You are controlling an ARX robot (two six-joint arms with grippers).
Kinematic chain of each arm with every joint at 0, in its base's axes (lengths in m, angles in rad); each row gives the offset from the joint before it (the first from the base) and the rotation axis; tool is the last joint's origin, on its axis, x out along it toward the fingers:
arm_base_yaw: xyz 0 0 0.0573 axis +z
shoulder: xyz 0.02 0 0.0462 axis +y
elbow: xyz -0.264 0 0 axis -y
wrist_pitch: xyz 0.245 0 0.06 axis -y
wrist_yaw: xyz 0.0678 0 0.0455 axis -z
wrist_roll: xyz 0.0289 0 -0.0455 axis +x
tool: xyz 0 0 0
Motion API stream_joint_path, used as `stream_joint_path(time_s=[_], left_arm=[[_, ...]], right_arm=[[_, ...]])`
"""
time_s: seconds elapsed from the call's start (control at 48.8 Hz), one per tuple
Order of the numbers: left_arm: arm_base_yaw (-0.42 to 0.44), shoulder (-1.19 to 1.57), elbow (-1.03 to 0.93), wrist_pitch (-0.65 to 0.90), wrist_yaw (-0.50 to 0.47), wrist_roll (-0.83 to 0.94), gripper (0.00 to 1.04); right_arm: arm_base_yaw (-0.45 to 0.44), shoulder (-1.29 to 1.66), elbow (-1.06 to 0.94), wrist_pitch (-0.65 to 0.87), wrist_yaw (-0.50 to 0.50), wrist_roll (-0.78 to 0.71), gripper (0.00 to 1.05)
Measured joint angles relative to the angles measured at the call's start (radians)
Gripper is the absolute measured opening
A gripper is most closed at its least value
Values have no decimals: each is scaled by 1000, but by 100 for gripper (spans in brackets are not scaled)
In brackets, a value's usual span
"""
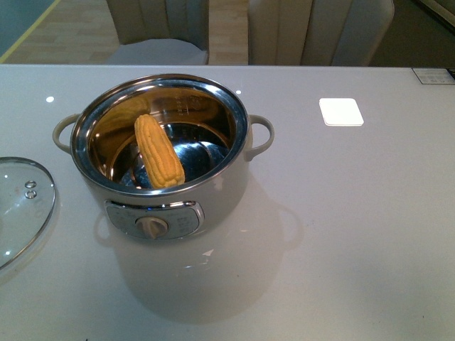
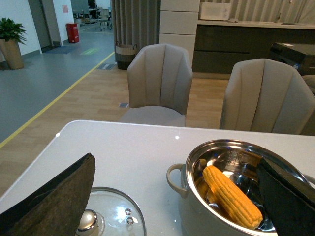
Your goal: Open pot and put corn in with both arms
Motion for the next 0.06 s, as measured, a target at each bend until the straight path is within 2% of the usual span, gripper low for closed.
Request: stream_joint_path(time_s=[0.061], left_arm=[[0, 0, 0, 0, 0, 0, 98]], right_arm=[[0, 0, 0, 0, 0, 0, 96]])
